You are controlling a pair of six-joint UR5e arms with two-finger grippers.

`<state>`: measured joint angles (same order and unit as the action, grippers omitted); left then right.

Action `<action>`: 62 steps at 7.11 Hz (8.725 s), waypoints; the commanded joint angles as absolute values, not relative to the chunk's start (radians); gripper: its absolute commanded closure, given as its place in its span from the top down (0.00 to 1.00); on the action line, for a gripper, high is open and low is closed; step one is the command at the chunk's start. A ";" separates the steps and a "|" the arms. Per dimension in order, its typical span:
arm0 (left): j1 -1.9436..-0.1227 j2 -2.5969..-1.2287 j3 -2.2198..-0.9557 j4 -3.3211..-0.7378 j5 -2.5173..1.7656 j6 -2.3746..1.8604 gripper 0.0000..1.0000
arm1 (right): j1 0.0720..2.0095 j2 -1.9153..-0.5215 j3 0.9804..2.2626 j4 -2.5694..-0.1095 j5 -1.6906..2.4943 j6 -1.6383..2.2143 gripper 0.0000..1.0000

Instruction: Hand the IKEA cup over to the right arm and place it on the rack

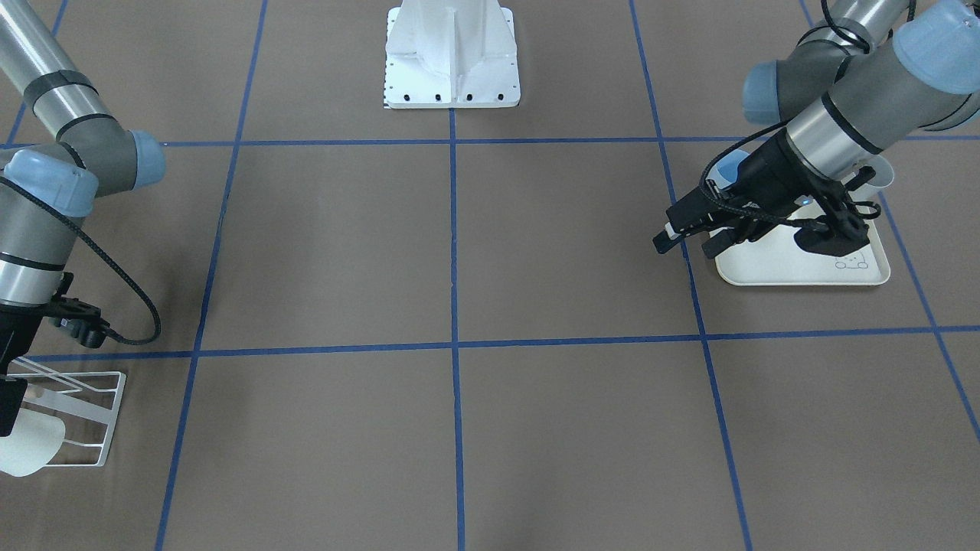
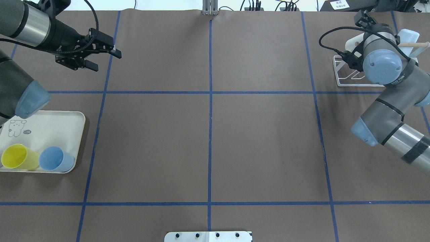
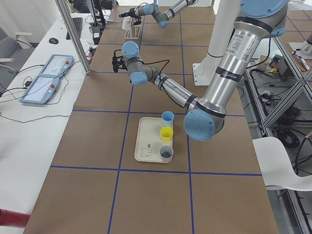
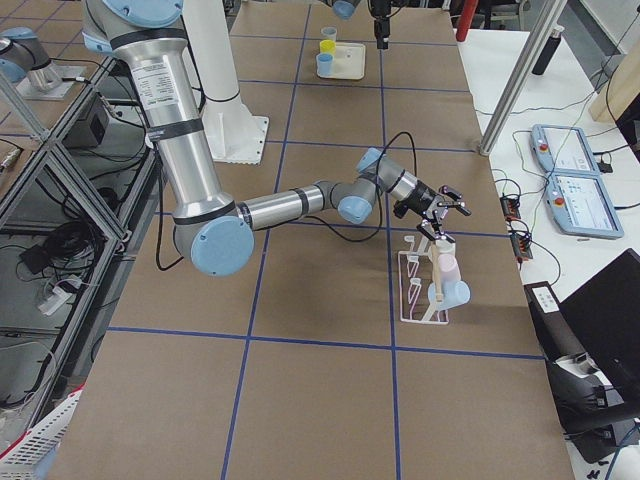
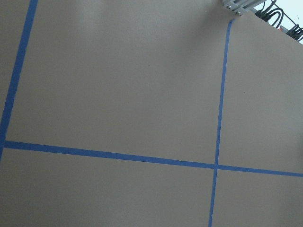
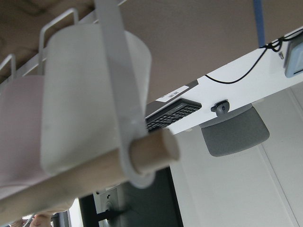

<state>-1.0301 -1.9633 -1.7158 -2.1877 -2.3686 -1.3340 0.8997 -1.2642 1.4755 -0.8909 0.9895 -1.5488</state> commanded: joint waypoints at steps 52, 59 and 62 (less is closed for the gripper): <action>-1.148 -2.117 -1.678 -2.145 -2.792 -1.696 0.00 | 0.513 -0.978 1.642 -0.489 1.495 0.196 0.99; -1.032 -2.181 -1.674 -2.143 -2.741 -1.710 0.00 | 0.472 -0.922 1.631 -0.488 1.434 0.195 0.99; -1.005 -2.195 -1.674 -2.143 -2.711 -1.712 0.00 | 0.471 -0.920 1.634 -0.489 1.434 0.195 0.99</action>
<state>-1.0126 -2.1913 -1.6735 -2.1429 -2.7175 -1.7114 0.4718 -0.9209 1.6328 -0.4892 1.4344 0.1948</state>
